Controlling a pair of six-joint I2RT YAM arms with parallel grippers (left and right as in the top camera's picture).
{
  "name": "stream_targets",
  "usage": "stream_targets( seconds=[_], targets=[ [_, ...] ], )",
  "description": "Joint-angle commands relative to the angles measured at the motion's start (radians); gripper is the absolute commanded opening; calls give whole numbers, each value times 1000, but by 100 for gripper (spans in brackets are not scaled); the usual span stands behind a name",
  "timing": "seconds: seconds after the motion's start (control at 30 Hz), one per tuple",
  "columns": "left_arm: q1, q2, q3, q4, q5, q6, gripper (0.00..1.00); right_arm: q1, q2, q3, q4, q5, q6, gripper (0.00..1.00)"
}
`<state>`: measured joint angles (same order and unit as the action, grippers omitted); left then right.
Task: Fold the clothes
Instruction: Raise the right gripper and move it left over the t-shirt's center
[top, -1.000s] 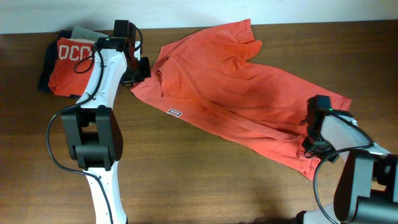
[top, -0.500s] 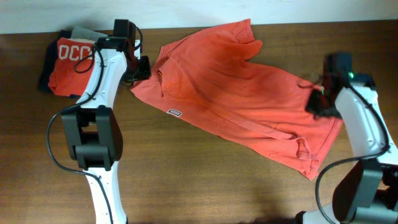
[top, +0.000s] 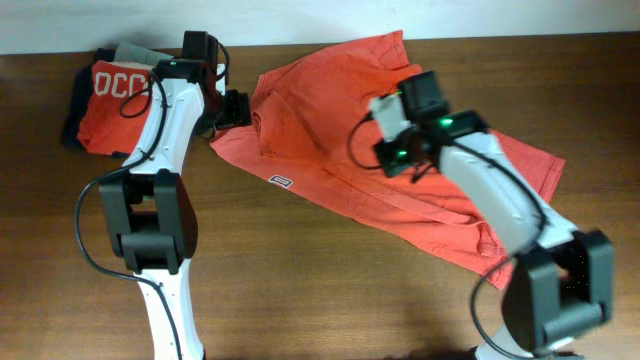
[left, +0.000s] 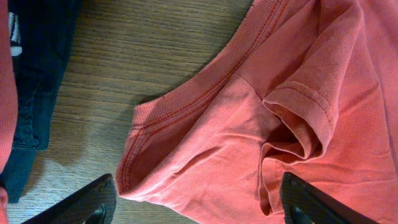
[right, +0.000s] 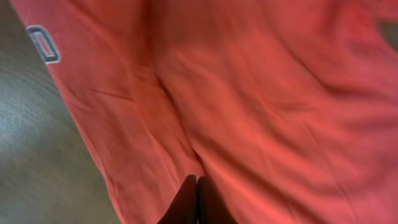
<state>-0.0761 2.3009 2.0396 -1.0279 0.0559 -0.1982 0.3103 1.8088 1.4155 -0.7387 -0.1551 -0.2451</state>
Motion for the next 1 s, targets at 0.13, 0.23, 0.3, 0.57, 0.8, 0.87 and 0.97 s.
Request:
stream_targets(
  seconds=[0.13,0.23,0.3,0.57,0.8,0.87,0.97],
  targets=[
    [0,-3,3,2,8,5,99,57,165,-13,103,-18,-81,4],
    [0,-3,3,2,8,5,99,61,201,-13,106,-31,-80,4],
    [0,-3,3,2,8,5,99,64,212,-13,96,-82,-80,4],
    [0,-3,3,2,8,5,99,66,212,-9,70,-179,-80,4],
    [0,-3,3,2,8,5,99,66,212,-10,12,-256,-80,4],
    [0,-3,3,2,8,5,99,66,212,-10,7,-260,-80,4],
    [0,-3,3,2,8,5,99,63,214,-10,5,-251,-80,4]
  ],
)
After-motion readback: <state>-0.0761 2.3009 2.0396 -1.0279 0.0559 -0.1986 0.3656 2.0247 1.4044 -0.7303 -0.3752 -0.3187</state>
